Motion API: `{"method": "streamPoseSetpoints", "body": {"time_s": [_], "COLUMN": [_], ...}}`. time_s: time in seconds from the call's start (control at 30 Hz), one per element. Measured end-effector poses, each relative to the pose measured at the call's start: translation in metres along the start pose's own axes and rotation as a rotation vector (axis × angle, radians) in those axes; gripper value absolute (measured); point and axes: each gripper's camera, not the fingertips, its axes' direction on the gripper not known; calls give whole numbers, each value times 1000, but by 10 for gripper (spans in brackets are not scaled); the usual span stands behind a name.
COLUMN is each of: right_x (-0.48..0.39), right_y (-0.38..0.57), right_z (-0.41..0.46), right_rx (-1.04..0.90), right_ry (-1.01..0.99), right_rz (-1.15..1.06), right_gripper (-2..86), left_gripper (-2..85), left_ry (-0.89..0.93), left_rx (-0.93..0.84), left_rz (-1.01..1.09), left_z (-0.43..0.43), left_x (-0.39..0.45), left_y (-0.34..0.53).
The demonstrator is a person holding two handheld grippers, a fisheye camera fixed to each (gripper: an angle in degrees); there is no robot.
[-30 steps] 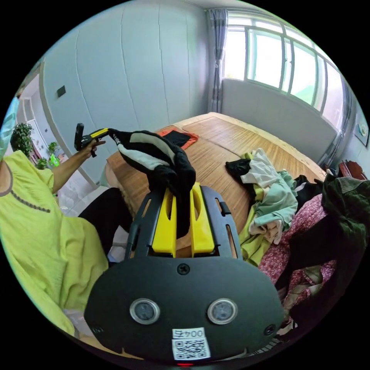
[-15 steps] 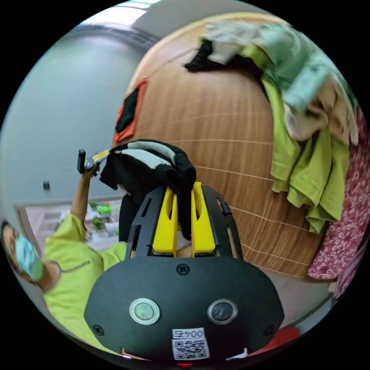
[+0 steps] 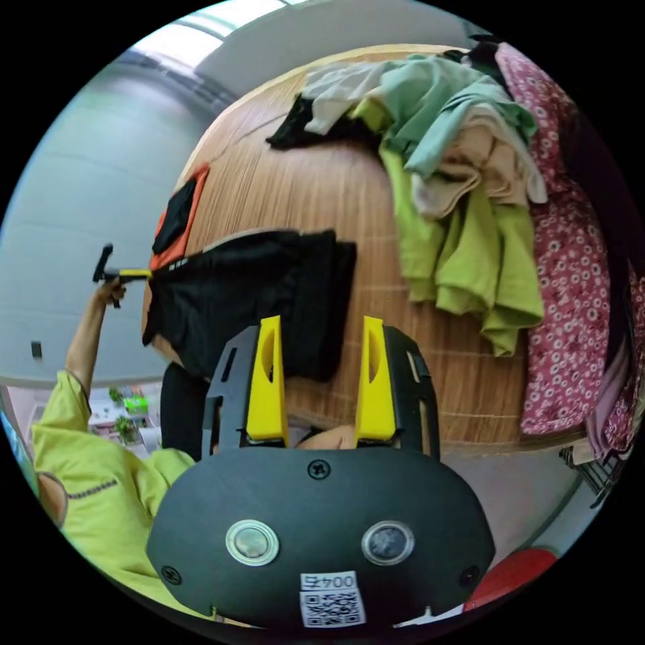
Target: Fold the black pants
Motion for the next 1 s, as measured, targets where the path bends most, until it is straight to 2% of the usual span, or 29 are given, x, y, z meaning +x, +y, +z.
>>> {"method": "streamPoseSetpoints", "body": {"time_s": [0.1, 0.2, 0.27, 0.37, 0.47, 0.63, 0.7, 0.77, 0.83, 0.93, 1.0], "right_x": [0, -1, -8, -3, 19, 44, 29, -18, -68, -139, -165], "right_y": [16, 19, 17, 16, 20, 32, 39, 49, 57, 60, 55], "right_z": [35, 45, 57, 55, 47, 36, 32, 36, 52, 102, 143], "right_rx": [-57, 10, 5, 9, 10, -4, 4, 51, 131, 196, 198], "right_ry": [-49, -30, 52, 111, 120, 229, 370, 596, 693, 649, 695], "right_rz": [30, 75, 48, 51, 90, 110, 84, -2, -120, -298, -346], "right_gripper": [166, 141, 100, 43, 22, 31, 41, 57, 63, 70, 69], "left_gripper": [8, 7, 7, 7, 6, 6, 6, 6, 7, 7, 7], "left_ry": [88, 27, -32, -86, -161, -174, -164, -135, -150, -217, -261], "left_rx": [141, 236, 259, 239, 202, 265, 321, 380, 457, 501, 483], "left_rz": [-116, -283, -350, -312, -245, -228, -248, -272, -281, -266, -268], "left_z": [-19, -30, -30, -10, 25, 86, 96, 103, 105, 106, 112], "left_x": [-34, -60, -64, -48, -18, 27, 35, 38, 44, 52, 54], "left_y": [40, 81, 104, 135, 168, 233, 252, 266, 274, 265, 254]}}
